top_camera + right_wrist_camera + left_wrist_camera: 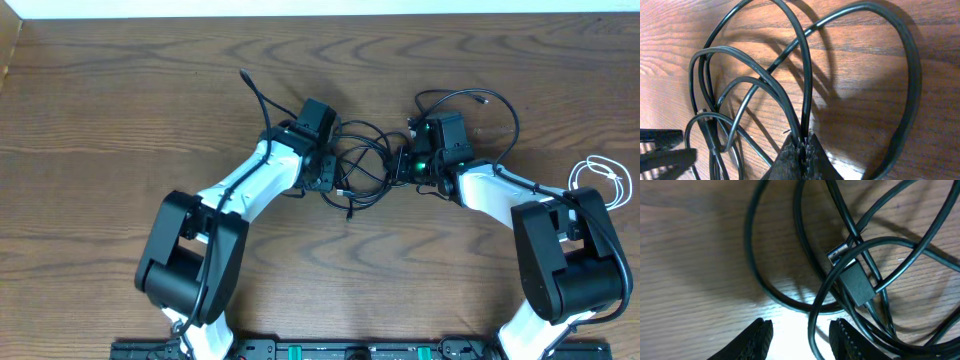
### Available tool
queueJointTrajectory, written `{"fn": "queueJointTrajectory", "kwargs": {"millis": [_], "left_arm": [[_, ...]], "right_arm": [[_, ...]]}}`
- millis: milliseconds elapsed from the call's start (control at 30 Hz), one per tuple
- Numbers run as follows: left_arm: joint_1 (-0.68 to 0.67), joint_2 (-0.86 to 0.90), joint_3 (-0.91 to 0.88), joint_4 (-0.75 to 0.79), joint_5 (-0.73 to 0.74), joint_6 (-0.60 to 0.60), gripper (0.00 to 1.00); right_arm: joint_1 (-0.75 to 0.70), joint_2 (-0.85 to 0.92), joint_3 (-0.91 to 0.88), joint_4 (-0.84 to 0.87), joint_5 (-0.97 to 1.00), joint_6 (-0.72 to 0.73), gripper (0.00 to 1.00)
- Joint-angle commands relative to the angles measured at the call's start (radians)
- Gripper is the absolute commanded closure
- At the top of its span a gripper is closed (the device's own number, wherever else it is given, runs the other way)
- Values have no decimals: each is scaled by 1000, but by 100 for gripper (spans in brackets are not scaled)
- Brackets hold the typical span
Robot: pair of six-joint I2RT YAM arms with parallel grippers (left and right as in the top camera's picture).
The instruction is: Untangle cables
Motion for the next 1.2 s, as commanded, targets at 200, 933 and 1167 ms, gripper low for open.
{"fn": "queueJointTrajectory", "kwargs": {"millis": [200, 933, 1167], "left_arm": [[2, 67, -8, 41, 23, -10, 57], [3, 83, -8, 26, 23, -10, 92], [5, 37, 3, 23, 21, -19, 92]], "right_arm": [[7, -8, 5, -3, 6, -18, 99], [18, -8, 3, -4, 35, -55, 99], [18, -8, 3, -4, 35, -55, 99]]}}
